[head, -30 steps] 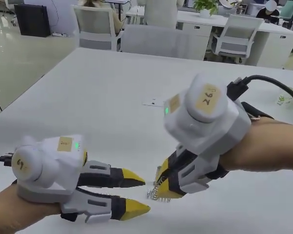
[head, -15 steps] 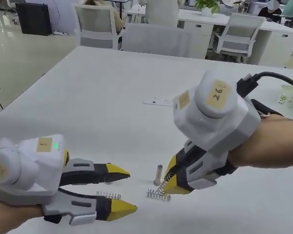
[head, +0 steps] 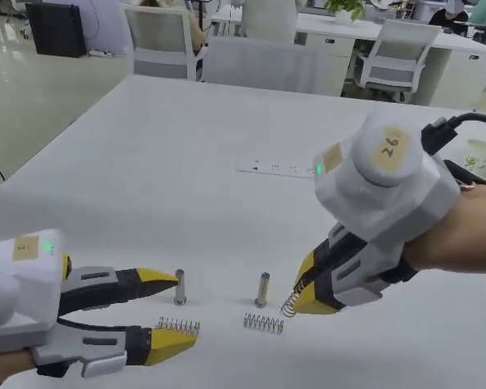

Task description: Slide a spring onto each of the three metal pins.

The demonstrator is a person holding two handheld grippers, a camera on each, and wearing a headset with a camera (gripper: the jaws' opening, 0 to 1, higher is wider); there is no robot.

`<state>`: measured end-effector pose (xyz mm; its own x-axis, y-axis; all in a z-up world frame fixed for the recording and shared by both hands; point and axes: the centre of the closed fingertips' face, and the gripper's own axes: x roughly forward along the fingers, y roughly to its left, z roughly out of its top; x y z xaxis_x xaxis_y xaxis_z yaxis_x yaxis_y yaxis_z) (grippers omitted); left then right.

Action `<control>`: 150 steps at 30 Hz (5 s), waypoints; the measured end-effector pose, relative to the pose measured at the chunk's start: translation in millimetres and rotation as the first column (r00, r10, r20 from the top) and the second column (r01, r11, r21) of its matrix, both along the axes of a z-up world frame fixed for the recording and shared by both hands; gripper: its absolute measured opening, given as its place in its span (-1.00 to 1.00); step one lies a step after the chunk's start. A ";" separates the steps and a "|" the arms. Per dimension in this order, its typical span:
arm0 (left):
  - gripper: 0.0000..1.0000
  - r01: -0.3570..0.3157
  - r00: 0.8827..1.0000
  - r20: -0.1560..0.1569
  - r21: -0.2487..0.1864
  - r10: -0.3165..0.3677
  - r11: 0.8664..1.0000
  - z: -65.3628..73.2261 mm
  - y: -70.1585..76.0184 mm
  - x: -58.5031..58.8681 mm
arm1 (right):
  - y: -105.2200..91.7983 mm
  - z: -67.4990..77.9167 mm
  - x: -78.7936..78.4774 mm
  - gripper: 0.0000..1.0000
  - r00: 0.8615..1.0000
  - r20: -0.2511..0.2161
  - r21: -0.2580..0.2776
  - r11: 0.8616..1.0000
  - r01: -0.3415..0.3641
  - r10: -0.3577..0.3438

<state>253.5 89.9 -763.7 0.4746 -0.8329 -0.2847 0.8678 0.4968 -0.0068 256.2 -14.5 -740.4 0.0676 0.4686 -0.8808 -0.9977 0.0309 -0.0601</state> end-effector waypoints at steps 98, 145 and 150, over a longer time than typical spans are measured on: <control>0.10 -0.092 0.995 -0.026 0.092 0.095 0.991 -25.9 29.9 4.4 | -81.9 -51.4 88.6 -0.84 0.984 -0.013 -0.234 0.957 0.171 -0.179; 0.07 -0.104 0.994 -0.024 0.089 0.107 0.991 -24.4 30.7 4.5 | -85.0 -99.8 87.6 -0.61 0.982 -0.056 -0.281 0.947 0.157 -0.180; 0.07 -0.102 0.994 -0.026 0.089 0.105 0.991 -25.2 30.7 4.1 | -82.0 -92.5 89.0 -0.50 0.984 -0.036 -0.262 0.952 0.160 -0.175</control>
<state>257.6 120.5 -788.9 0.5469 -0.7510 -0.3701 0.8117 0.5839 0.0145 345.2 -96.5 -832.9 0.0707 0.2122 -0.9747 -0.9815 0.1893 -0.0300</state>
